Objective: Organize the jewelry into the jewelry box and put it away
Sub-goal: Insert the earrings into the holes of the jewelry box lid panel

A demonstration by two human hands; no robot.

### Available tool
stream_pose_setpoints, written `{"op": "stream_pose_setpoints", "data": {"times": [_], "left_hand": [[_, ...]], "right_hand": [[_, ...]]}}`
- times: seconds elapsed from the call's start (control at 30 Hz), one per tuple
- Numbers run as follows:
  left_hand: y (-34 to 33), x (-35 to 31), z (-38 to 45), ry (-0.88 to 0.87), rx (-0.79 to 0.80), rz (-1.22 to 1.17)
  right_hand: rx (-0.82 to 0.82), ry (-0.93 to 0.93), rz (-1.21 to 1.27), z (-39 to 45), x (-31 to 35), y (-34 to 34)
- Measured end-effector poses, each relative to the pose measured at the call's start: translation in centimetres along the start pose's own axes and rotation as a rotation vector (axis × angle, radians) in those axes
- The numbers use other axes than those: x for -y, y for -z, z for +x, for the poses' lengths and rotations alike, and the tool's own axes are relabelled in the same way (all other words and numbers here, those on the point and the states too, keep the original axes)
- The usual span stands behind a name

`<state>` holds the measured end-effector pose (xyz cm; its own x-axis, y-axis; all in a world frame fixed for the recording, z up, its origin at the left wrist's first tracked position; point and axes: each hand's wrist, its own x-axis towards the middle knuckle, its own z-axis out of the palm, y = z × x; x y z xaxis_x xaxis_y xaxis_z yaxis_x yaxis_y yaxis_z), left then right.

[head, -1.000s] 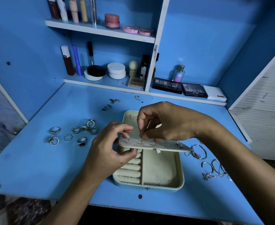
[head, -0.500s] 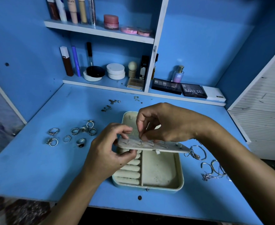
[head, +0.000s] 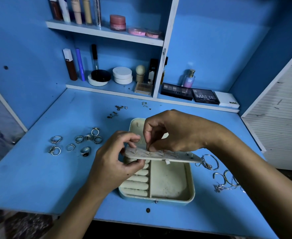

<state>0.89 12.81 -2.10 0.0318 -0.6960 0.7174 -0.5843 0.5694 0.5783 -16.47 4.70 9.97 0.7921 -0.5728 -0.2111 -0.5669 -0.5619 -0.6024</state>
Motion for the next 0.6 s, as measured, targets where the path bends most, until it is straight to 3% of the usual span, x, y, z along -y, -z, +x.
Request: {"op": "stream_pose_setpoints", "data": {"times": [0.6], "left_hand": [[0.06, -0.03, -0.02, 0.012, -0.003, 0.006]], "right_hand": [[-0.019, -0.015, 0.012, -0.21, 0.09, -0.02]]}}
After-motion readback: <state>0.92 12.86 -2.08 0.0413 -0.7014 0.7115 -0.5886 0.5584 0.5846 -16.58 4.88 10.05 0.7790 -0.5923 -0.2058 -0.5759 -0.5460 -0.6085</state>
